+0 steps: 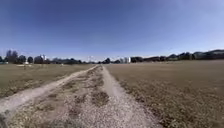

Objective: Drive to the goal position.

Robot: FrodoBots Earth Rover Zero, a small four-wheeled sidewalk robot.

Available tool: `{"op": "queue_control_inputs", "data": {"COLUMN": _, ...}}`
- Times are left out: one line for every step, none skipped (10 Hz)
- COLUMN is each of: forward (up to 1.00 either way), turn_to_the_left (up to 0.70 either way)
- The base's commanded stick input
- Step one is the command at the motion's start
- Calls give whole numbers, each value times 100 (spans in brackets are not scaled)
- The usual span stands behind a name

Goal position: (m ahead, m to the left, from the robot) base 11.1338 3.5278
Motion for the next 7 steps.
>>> {"op": "queue_control_inputs", "data": {"forward": 70, "turn_to_the_left": -17}}
{"op": "queue_control_inputs", "data": {"forward": 70, "turn_to_the_left": -14}}
{"op": "queue_control_inputs", "data": {"forward": 70, "turn_to_the_left": -11}}
{"op": "queue_control_inputs", "data": {"forward": 70, "turn_to_the_left": -8}}
{"op": "queue_control_inputs", "data": {"forward": 70, "turn_to_the_left": -5}}
{"op": "queue_control_inputs", "data": {"forward": 70, "turn_to_the_left": -2}}
{"op": "queue_control_inputs", "data": {"forward": 70, "turn_to_the_left": 0}}
